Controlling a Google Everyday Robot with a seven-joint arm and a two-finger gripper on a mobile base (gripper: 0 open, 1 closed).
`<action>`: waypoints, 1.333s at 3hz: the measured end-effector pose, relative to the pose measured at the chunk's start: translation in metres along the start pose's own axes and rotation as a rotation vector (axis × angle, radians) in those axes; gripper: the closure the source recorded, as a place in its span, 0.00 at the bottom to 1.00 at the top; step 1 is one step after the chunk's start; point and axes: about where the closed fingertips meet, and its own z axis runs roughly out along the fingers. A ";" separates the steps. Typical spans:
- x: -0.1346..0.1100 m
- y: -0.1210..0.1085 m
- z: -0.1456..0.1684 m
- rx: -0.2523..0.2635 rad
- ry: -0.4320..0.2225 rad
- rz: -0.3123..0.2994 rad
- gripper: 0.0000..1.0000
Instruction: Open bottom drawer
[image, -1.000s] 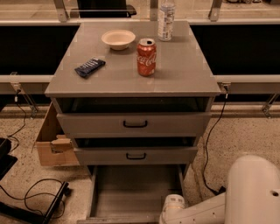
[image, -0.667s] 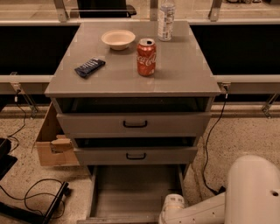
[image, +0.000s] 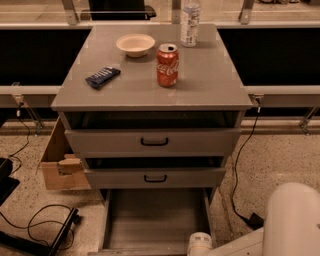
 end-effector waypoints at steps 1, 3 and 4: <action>-0.001 -0.003 0.000 0.000 0.000 0.000 0.72; -0.002 -0.003 0.000 0.000 0.000 0.000 0.00; -0.002 -0.003 0.000 0.000 0.000 0.000 0.00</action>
Offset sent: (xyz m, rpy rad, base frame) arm -0.1011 -0.0306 0.0203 -0.1574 0.1150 -0.0882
